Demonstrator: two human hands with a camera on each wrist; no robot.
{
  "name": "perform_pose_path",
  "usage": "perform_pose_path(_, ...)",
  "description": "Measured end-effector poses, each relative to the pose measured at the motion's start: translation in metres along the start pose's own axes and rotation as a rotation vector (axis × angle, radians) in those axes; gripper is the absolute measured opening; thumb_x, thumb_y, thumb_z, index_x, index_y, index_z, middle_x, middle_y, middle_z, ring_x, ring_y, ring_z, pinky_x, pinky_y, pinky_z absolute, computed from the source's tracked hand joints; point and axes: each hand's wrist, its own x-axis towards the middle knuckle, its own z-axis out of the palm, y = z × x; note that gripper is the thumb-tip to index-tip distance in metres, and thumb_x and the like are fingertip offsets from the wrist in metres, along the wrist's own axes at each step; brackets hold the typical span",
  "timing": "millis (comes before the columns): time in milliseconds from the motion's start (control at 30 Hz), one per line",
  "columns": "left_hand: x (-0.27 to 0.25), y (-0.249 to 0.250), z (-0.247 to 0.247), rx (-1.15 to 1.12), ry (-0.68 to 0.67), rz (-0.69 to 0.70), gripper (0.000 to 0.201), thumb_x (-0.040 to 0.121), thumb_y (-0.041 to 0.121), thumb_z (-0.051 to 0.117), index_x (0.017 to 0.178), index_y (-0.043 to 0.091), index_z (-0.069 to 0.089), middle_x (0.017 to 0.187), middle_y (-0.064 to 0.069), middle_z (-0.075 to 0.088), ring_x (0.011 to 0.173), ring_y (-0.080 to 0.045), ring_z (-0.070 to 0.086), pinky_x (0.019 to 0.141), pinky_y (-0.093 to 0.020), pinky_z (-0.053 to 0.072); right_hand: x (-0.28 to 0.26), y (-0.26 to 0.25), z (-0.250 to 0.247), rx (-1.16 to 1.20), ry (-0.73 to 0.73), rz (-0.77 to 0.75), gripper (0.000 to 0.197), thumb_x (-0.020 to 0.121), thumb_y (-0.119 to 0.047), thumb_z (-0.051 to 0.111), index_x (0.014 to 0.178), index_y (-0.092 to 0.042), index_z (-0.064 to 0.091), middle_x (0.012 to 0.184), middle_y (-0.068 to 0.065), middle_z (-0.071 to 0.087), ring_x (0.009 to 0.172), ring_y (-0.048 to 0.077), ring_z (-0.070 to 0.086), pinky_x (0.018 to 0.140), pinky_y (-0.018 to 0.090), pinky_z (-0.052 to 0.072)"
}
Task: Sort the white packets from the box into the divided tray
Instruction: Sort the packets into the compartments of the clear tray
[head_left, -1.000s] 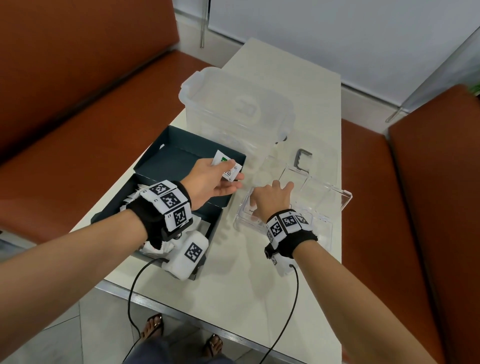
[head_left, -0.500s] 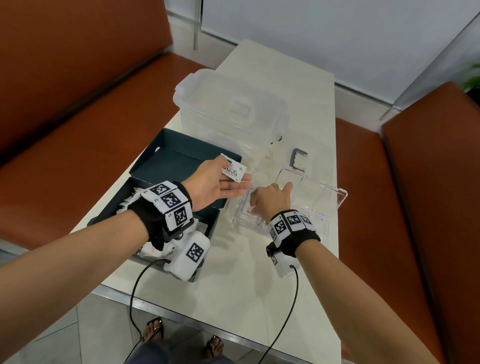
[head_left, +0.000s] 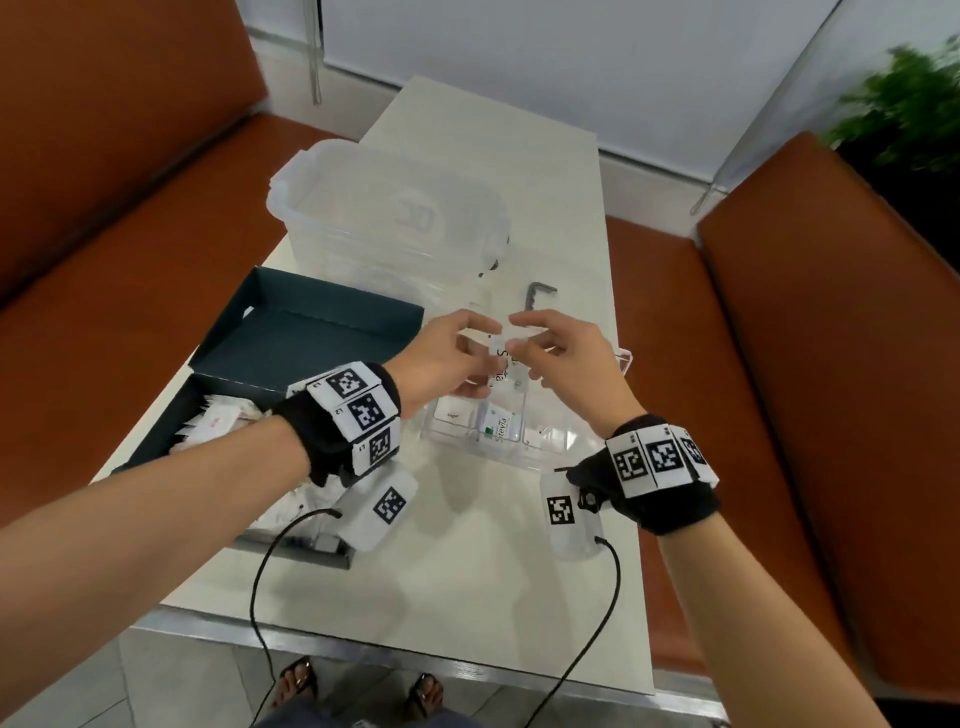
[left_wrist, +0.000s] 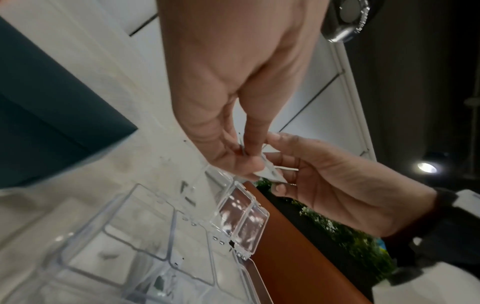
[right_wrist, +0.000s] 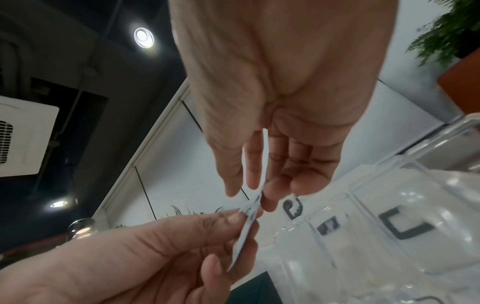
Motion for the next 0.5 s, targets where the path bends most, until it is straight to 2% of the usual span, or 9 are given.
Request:
perform_pose_path(100, 0.007, -0.001, 0.017, 0.072, 0.014, 0.049, 0.043, 0.083, 0.006, 0.074, 0.120, 0.014, 0.055, 0.085, -0.007, 0.065, 0.073, -0.016, 0.064, 0.059, -0.019, 0.052, -0.006, 0.010, -0.010, 0.041, 0.049, 0.048, 0.014, 0.088, -0.018, 0.067, 0.102, -0.018, 0.070, 0.071, 0.000, 0.066, 0.059, 0.007, 0.059, 0.062, 0.022, 0.054)
perform_pose_path(267, 0.014, -0.009, 0.029, 0.187, 0.058, 0.108, 0.029, 0.081, 0.013, 0.077, 0.106, 0.010, 0.063, 0.073, 0.000, 0.068, 0.056, -0.005, 0.060, 0.053, -0.016, 0.051, -0.005, 0.025, -0.015, 0.150, 0.072, 0.154, 0.004, 0.084, -0.008, 0.070, 0.088, -0.008, 0.070, 0.064, -0.001, 0.066, 0.053, 0.007, 0.059, 0.057, 0.020, 0.052)
perform_pose_path(367, 0.016, -0.015, 0.024, 0.277, 0.093, 0.094, 0.022, 0.085, 0.024, 0.074, 0.101, 0.012, 0.066, 0.080, 0.000, 0.068, 0.065, -0.011, 0.064, 0.061, -0.021, 0.052, 0.002, 0.034, -0.011, 0.126, 0.080, 0.192, 0.004, 0.085, -0.006, 0.068, 0.085, -0.010, 0.068, 0.066, 0.001, 0.065, 0.055, 0.009, 0.060, 0.057, 0.021, 0.053)
perform_pose_path(433, 0.017, -0.021, 0.017, 0.312, 0.084, 0.063, 0.019, 0.090, 0.025, 0.067, 0.103, 0.012, 0.066, 0.091, -0.001, 0.067, 0.073, -0.014, 0.066, 0.065, -0.023, 0.052, 0.009, 0.041, -0.005, 0.047, 0.105, 0.201, 0.006, 0.086, -0.005, 0.066, 0.084, -0.011, 0.066, 0.070, 0.003, 0.066, 0.060, 0.013, 0.060, 0.062, 0.026, 0.053)
perform_pose_path(500, 0.015, -0.027, 0.007, 0.345, 0.068, 0.030, 0.016, 0.092, 0.021, 0.063, 0.106, 0.012, 0.065, 0.095, 0.001, 0.066, 0.076, -0.012, 0.066, 0.065, -0.021, 0.050, 0.015, 0.048, 0.005, -0.097, 0.089, 0.196, 0.007, 0.087, -0.006, 0.063, 0.086, -0.010, 0.067, 0.074, 0.005, 0.066, 0.068, 0.015, 0.060, 0.067, 0.026, 0.050)
